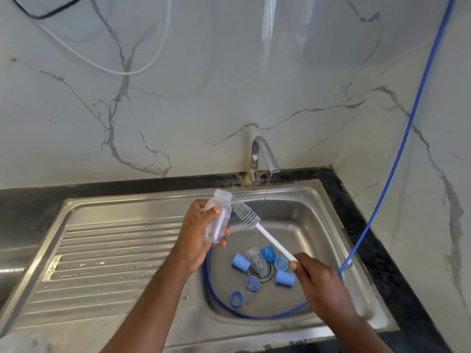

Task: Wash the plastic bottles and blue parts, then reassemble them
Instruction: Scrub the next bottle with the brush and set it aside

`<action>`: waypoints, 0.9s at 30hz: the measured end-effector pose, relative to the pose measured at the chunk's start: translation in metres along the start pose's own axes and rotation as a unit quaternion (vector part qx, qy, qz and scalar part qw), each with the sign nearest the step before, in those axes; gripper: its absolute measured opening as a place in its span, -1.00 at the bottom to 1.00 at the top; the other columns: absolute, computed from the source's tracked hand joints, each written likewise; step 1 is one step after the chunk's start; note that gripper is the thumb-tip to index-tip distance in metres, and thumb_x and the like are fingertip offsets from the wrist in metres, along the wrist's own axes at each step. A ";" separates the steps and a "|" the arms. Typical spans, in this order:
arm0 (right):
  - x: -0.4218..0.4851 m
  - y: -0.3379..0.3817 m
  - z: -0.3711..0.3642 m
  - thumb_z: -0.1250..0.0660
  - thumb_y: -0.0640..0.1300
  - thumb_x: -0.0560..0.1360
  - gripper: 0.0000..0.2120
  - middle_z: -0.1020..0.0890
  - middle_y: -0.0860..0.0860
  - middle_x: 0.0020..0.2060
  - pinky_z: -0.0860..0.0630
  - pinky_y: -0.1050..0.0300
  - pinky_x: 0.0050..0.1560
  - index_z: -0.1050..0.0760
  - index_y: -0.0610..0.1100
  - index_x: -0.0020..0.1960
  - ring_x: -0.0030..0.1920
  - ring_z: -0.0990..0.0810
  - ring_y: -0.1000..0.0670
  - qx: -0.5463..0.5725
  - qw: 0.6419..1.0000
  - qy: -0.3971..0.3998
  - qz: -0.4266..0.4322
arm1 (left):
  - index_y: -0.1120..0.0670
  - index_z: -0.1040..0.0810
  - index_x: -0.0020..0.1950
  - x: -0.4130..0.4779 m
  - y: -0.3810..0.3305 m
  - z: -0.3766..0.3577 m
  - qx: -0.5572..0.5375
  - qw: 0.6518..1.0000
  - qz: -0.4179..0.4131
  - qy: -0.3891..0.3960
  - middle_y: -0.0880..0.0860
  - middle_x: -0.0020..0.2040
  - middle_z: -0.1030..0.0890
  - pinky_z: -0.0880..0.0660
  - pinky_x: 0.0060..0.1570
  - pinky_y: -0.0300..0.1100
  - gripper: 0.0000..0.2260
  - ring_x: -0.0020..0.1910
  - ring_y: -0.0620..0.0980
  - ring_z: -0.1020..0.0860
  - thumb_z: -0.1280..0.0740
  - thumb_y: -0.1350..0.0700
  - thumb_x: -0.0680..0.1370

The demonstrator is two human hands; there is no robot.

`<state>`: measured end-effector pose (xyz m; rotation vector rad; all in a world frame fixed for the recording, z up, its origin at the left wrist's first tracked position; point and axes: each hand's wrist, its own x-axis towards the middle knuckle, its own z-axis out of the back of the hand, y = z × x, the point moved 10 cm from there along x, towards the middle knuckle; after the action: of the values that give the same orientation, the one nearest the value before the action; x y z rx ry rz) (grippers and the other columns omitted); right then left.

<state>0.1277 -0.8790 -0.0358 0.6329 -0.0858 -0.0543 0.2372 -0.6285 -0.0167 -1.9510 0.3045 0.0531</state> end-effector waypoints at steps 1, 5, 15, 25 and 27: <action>0.002 0.000 0.003 -0.24 0.06 0.63 -0.92 -0.49 0.14 -0.37 -0.44 0.07 -0.26 -0.47 0.11 -0.01 -0.31 -0.45 0.11 0.003 1.000 -0.004 -0.001 | 0.08 -0.43 0.13 0.001 -0.002 0.004 0.037 0.999 -0.018 -0.010 0.14 -0.07 -0.64 -0.49 -0.44 -0.13 -0.67 -0.29 0.13 -0.59 -0.44 0.04 0.44; 0.012 0.008 0.014 -0.24 0.07 0.63 -0.85 -0.45 0.10 -0.44 -0.44 -0.02 -0.30 -0.52 0.05 -0.04 -0.38 -0.42 0.02 0.005 1.000 0.000 0.004 | 0.00 -0.50 0.12 0.000 -0.008 0.013 0.129 0.989 -0.063 -0.039 0.18 -0.04 -0.65 -0.52 -0.39 -0.05 -0.62 -0.27 0.12 -0.62 -0.51 -0.01 0.37; 0.016 0.020 0.012 -0.22 0.07 0.64 -0.76 -0.55 0.11 -0.40 -0.45 0.10 -0.29 -0.56 -0.05 -0.03 -0.36 -0.48 0.01 0.018 0.997 0.072 -0.033 | 0.03 -0.48 0.12 -0.008 0.003 0.005 0.190 0.974 -0.097 -0.080 0.19 -0.03 -0.63 -0.52 -0.41 -0.03 -0.67 -0.27 0.15 -0.59 -0.48 0.07 0.41; -0.004 0.024 0.028 -0.21 0.06 0.65 -0.70 -0.49 0.15 -0.47 -0.31 0.23 -0.39 -0.51 -0.07 -0.17 -0.44 -0.37 0.07 0.022 0.990 0.097 -0.101 | -0.04 -0.48 0.09 -0.013 -0.005 0.005 0.258 0.954 -0.118 -0.095 0.09 -0.04 -0.62 -0.55 -0.46 -0.01 -0.65 -0.34 0.01 -0.56 -0.51 0.07 0.37; 0.005 0.030 0.030 -0.18 0.09 0.65 -0.71 -0.53 0.08 -0.43 -0.45 0.14 -0.32 -0.52 -0.04 -0.13 -0.40 -0.46 0.03 0.002 0.990 0.097 -0.101 | -0.09 -0.47 0.07 -0.014 0.004 -0.005 0.270 0.954 -0.109 -0.071 0.04 -0.04 -0.62 -0.55 -0.45 -0.04 -0.65 -0.33 -0.03 -0.56 -0.53 0.09 0.38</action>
<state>0.1308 -0.8733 0.0068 0.6467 0.1662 -0.1877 0.2225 -0.6318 -0.0158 -1.4152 0.0005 -0.0328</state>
